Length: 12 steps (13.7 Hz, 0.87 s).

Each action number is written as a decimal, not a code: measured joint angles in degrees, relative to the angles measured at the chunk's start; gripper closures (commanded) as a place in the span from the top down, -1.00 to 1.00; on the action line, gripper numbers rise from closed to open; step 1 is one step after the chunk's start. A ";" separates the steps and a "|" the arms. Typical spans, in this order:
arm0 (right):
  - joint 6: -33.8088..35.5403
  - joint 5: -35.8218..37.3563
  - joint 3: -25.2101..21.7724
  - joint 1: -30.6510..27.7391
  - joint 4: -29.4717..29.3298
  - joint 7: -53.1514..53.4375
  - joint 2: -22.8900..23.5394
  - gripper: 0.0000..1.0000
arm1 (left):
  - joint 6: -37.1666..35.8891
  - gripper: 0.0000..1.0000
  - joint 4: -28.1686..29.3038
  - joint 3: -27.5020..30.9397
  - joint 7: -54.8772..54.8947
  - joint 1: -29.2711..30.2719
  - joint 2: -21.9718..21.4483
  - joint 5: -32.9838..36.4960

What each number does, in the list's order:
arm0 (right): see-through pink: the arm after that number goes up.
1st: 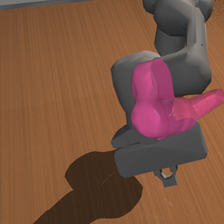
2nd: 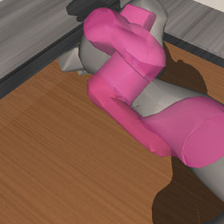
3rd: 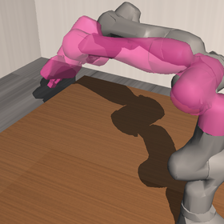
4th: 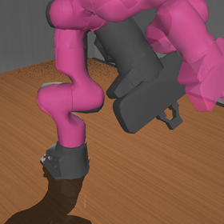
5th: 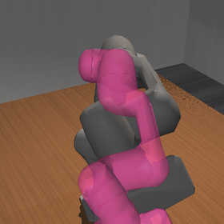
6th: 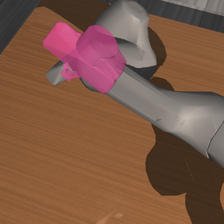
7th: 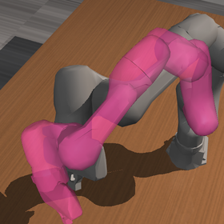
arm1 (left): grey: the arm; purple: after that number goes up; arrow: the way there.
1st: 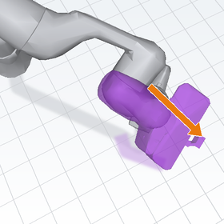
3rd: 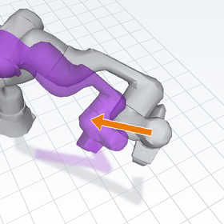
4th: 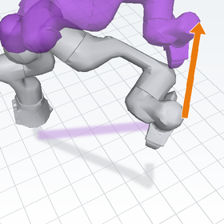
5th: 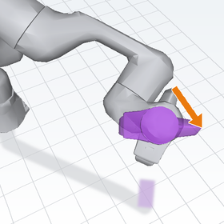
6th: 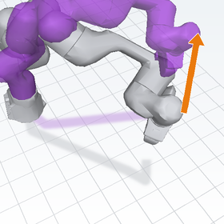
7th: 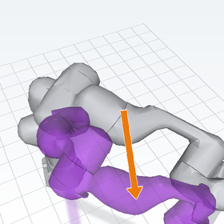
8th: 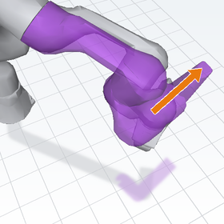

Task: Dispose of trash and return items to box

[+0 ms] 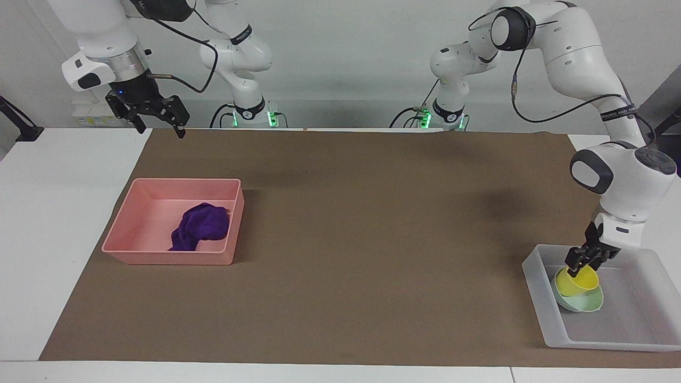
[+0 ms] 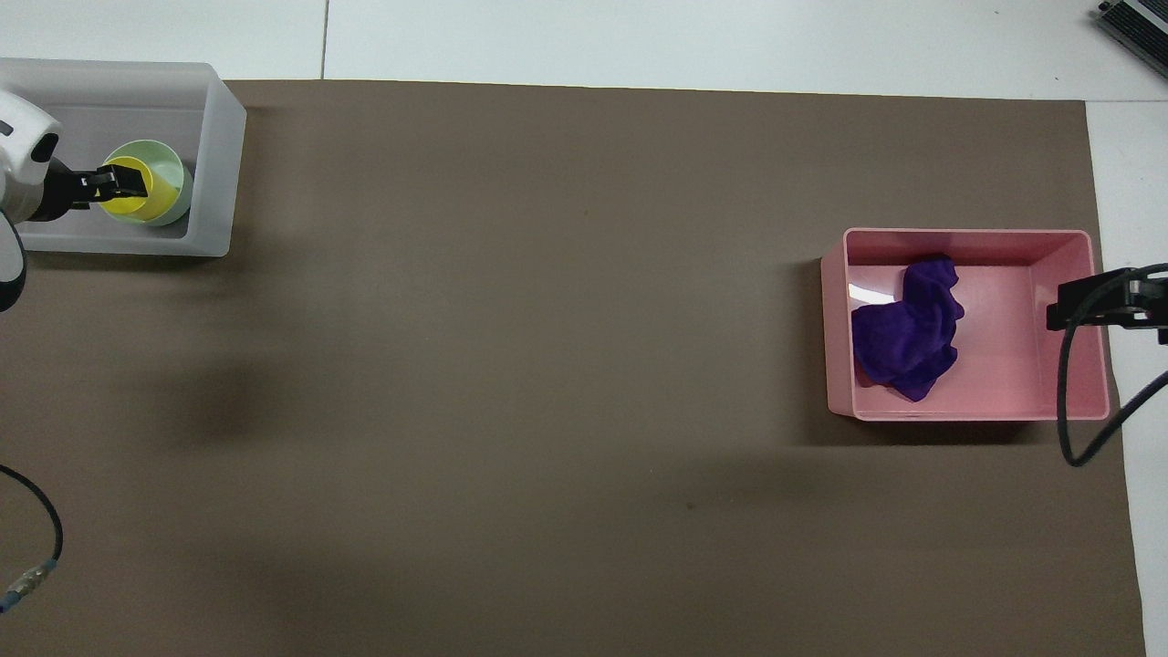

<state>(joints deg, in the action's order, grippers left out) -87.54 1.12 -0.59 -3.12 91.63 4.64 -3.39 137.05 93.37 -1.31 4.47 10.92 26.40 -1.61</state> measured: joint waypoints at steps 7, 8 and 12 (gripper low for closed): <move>0.00 0.00 -0.01 -0.06 0.01 0.00 0.00 1.00 | -8.06 1.00 14.17 -0.65 7.69 -9.31 -17.61 -0.04; 0.00 0.00 -0.01 -0.06 0.03 0.00 0.00 1.00 | -9.64 1.00 16.23 -0.63 7.69 -10.63 -20.40 -0.04; 0.00 0.00 -0.01 -0.06 0.00 0.00 0.00 1.00 | -19.27 1.00 17.82 -0.62 7.69 -13.42 -29.16 -0.05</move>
<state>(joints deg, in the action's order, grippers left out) -87.54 1.12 -0.60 -3.18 91.63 4.64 -3.39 117.78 111.19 -1.93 12.15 -2.49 -2.77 -1.66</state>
